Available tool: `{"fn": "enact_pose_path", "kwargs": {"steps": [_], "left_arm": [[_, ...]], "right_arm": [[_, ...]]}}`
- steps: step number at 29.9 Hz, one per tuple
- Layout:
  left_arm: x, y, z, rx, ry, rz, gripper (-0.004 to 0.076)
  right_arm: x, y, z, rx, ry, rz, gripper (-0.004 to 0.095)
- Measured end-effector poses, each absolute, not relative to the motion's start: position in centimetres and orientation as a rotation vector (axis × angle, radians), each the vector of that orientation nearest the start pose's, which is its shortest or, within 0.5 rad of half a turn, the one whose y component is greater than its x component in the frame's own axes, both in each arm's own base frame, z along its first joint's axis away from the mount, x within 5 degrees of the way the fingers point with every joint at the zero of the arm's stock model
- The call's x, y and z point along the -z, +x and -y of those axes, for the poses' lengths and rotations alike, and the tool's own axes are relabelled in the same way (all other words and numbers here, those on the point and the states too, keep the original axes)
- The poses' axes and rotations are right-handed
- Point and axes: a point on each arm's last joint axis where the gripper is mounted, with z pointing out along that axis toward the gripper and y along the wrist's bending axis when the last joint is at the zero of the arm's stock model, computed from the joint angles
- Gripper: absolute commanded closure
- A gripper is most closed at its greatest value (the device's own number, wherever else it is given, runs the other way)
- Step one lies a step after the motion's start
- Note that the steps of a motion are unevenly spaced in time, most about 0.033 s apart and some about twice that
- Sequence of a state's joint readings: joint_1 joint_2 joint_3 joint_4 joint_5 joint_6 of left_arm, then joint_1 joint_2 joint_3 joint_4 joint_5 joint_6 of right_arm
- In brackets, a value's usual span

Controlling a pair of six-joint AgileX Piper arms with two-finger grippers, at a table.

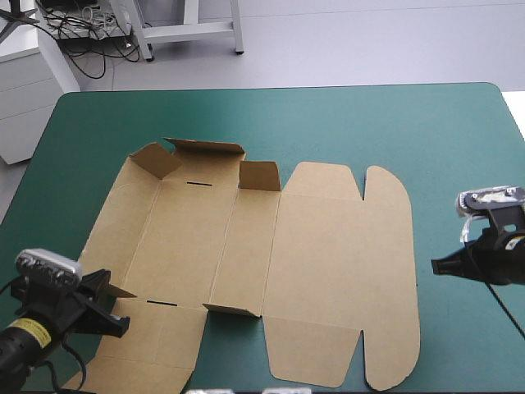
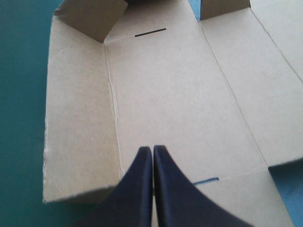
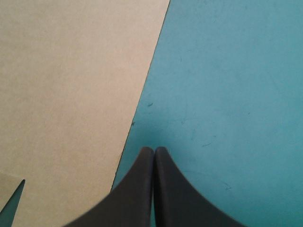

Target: Fold the box

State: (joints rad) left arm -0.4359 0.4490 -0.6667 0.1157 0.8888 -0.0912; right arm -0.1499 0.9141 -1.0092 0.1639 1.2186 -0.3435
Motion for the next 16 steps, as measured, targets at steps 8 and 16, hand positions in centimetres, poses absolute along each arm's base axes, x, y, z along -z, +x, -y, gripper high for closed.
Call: {"fn": "enact_pose_path", "kwargs": {"steps": [8,16], "left_arm": [[-38.0,13.4,5.2,0.124,0.417,-2.182,0.0732],[-42.1,20.9,4.7,-0.017,0.323,-2.232,0.0708]], "right_arm": [[-32.3,11.9,0.1,-0.096,-0.198,-2.597,0.0923],[-29.8,9.7,-0.2,-0.099,-0.166,-2.589,0.0923]]}}
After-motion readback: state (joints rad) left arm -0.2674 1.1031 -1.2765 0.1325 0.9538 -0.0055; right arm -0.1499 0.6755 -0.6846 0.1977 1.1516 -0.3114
